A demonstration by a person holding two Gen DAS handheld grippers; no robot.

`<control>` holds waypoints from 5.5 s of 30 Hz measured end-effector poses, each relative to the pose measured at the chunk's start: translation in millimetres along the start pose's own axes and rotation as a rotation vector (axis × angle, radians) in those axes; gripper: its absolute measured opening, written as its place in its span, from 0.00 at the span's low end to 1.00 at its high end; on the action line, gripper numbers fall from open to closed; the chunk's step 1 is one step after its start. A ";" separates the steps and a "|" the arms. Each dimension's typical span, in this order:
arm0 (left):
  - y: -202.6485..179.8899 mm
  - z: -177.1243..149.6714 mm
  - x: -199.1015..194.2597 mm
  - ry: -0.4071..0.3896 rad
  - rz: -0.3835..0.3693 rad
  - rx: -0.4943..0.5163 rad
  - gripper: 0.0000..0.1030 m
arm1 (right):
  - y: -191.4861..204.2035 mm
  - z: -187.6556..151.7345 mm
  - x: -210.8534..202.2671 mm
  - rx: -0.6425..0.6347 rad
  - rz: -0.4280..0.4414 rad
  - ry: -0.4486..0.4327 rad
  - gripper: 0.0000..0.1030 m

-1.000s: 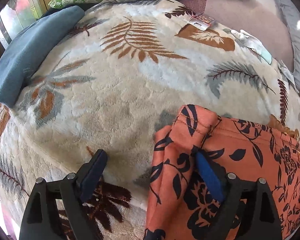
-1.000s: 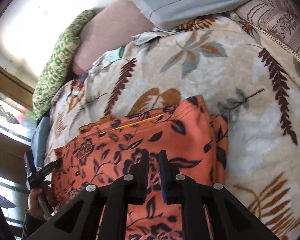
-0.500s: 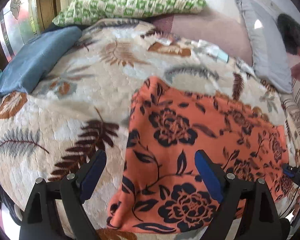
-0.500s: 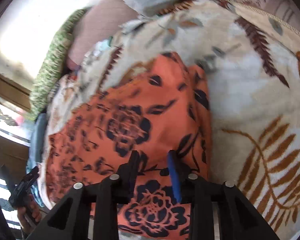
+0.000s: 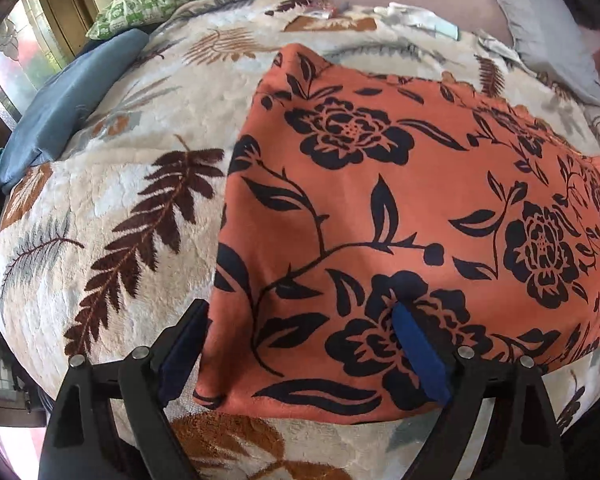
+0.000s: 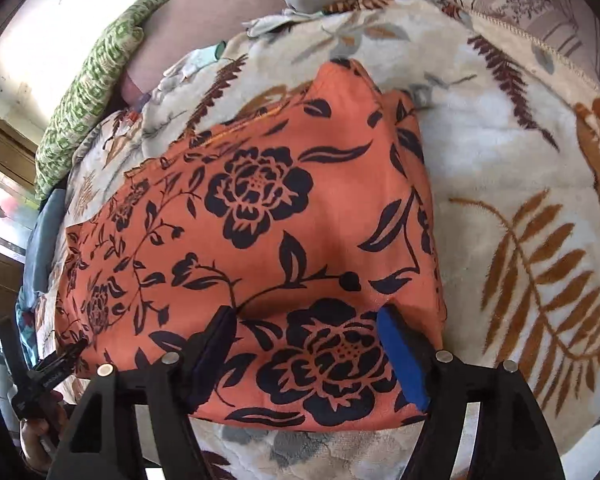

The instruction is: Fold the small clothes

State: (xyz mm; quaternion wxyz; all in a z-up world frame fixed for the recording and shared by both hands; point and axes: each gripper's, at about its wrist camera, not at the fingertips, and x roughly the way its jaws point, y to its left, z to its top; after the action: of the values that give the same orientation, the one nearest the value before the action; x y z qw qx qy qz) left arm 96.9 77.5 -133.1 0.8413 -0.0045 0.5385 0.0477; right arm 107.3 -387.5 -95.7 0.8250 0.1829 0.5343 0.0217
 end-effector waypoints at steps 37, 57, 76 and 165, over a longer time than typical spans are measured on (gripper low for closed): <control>9.1 3.9 -17.1 0.024 0.015 -0.157 0.94 | 143.0 -14.4 82.7 0.030 0.471 0.145 0.78; -35.3 -4.9 -48.1 -0.086 -0.065 -0.083 0.94 | -99.1 -52.9 -14.2 0.561 0.357 -0.061 0.78; -30.3 -3.6 -31.4 -0.071 -0.130 -0.131 0.94 | -62.9 -29.0 -7.7 0.460 0.347 -0.195 0.78; 89.3 -21.5 -43.0 -0.009 0.152 -0.223 0.91 | 131.2 -52.9 68.4 0.263 0.816 0.179 0.81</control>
State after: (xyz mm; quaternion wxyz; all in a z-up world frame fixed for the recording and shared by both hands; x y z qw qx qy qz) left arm 52.0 161.9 -99.3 0.8319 -0.0570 0.5248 0.1709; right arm 110.5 -234.6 -131.9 0.6689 0.4798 0.4861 0.2933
